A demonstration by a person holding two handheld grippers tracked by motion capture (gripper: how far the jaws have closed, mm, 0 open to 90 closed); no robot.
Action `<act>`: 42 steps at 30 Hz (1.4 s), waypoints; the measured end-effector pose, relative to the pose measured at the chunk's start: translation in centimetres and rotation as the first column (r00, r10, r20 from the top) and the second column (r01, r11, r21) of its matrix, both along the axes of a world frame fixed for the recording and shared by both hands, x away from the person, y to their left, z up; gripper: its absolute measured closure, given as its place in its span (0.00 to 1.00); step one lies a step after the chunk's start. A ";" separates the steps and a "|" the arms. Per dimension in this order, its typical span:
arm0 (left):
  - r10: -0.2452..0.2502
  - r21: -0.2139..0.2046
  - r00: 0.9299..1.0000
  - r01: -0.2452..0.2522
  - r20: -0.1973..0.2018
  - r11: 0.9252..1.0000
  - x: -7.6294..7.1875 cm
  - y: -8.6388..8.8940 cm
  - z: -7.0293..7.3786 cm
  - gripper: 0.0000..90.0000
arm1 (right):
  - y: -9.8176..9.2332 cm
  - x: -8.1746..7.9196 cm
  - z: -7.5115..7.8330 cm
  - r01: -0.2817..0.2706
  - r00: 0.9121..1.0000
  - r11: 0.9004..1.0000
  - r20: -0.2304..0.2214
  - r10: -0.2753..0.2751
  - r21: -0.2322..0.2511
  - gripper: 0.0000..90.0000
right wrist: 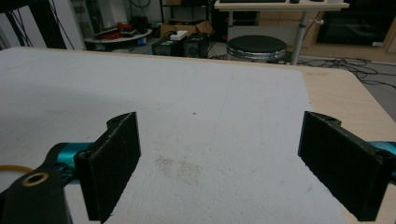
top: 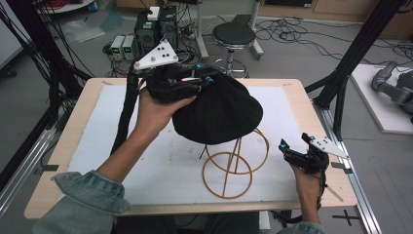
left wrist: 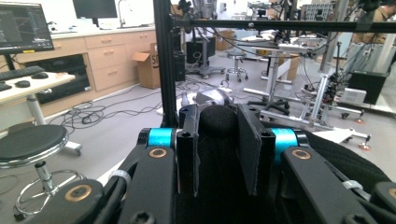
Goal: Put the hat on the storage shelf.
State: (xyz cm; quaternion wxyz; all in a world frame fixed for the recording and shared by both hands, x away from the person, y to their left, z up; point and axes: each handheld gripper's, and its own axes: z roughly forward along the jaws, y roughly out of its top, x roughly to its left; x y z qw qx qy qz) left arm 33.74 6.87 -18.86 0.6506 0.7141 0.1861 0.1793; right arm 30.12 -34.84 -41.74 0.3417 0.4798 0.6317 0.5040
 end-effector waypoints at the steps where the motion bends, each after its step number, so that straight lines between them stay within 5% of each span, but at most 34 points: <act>1: -0.004 0.002 1.000 0.004 -0.001 1.000 0.0 -0.1 -0.1 0.78 | 0.0 0.0 0.0 -0.001 1.000 1.000 0.002 0.001 -0.003 0.14; 14: -0.062 0.040 0.998 0.063 -0.022 0.997 -0.6 -1.4 -1.4 0.78 | 0.0 0.1 0.0 0.000 1.000 1.000 -0.001 0.000 -0.003 0.14; 28: -0.120 0.123 0.992 0.122 -0.024 0.985 -1.4 -3.4 -2.8 0.79 | -0.2 0.0 -0.1 0.004 1.000 1.000 -0.005 -0.004 -0.006 0.14; 42: -0.133 0.138 0.991 0.136 -0.025 0.981 -2.1 -3.8 -3.7 0.78 | -0.1 0.0 -0.1 0.003 1.000 1.000 -0.007 -0.003 -0.005 0.14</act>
